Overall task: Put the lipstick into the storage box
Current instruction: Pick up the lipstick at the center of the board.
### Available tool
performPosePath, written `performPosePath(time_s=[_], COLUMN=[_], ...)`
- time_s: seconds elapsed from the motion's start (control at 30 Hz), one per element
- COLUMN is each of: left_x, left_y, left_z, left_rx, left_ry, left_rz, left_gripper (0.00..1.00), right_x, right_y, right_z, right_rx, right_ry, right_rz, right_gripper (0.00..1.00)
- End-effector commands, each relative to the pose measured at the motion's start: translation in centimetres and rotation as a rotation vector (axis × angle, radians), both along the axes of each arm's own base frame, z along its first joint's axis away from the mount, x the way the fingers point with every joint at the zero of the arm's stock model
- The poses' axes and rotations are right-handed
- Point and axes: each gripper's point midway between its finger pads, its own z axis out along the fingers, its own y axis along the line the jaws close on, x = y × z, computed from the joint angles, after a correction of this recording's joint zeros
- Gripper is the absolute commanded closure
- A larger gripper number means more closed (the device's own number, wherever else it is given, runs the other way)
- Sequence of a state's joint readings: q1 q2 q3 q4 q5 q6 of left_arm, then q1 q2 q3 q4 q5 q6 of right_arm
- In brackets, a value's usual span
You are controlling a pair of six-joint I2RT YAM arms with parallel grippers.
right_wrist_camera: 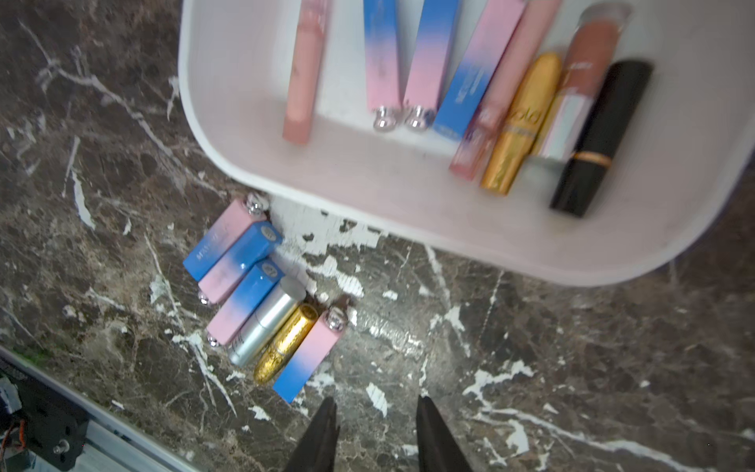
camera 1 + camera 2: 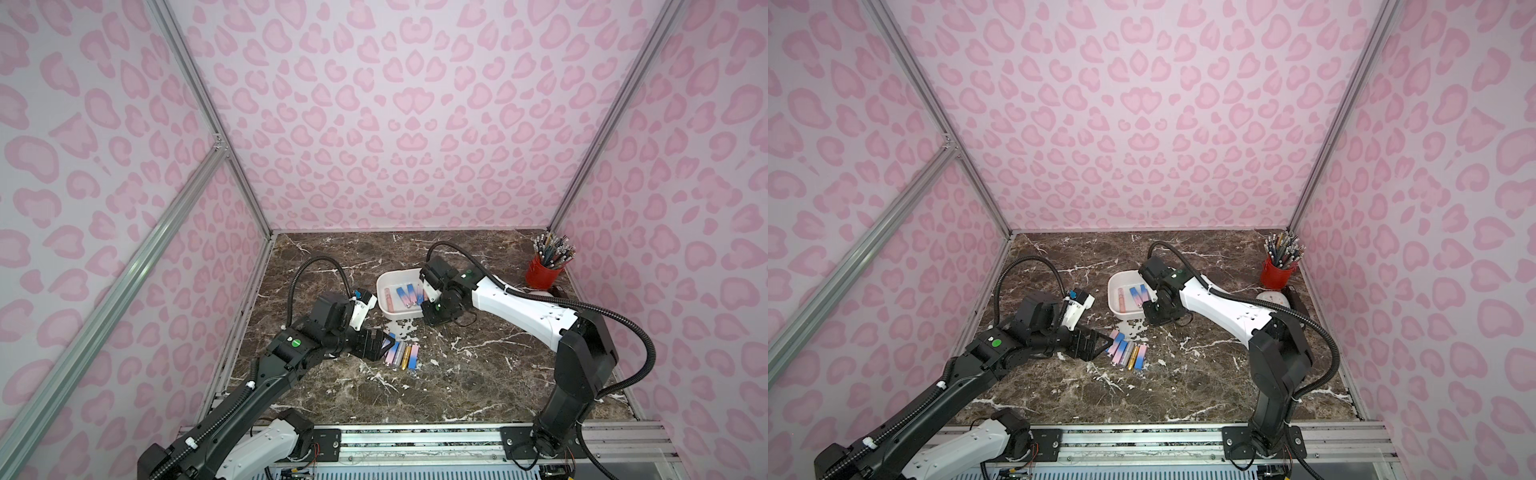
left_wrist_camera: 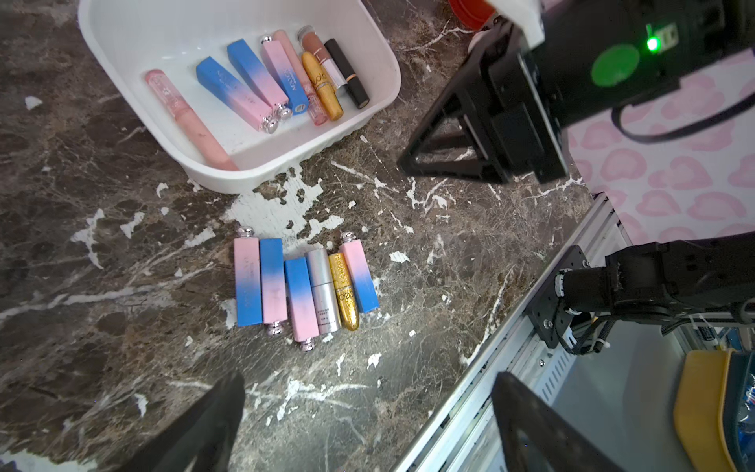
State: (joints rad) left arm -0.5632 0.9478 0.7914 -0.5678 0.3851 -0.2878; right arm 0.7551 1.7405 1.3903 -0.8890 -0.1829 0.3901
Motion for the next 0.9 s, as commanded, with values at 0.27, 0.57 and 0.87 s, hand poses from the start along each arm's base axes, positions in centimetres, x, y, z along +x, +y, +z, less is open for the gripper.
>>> performPosePath(time_s=[0.27,0.57,0.87], left_x=[-1.7,-1.8,-1.8], left_y=[0.9,1.1,1.1], left_z=[-0.3,-0.3,0.0], left_rx=[-0.047,-0.034,-0.034], left_ry=[0.003,-0.001,-0.013], left_rz=[0.041,0.042,0.044], left_gripper=[0.03,0.03,0.03], right_x=[-3.4,-3.9,-4.2], right_y=[3.2,4.6,4.0], right_z=[-4.7,-6.9,-8.6], right_rx=[0.079,0.086,0.052], right_ry=[0.034,0.063,0.093], right_rz=[-0.092,-0.093,-0.1], right_gripper=[0.64,0.64,0.64])
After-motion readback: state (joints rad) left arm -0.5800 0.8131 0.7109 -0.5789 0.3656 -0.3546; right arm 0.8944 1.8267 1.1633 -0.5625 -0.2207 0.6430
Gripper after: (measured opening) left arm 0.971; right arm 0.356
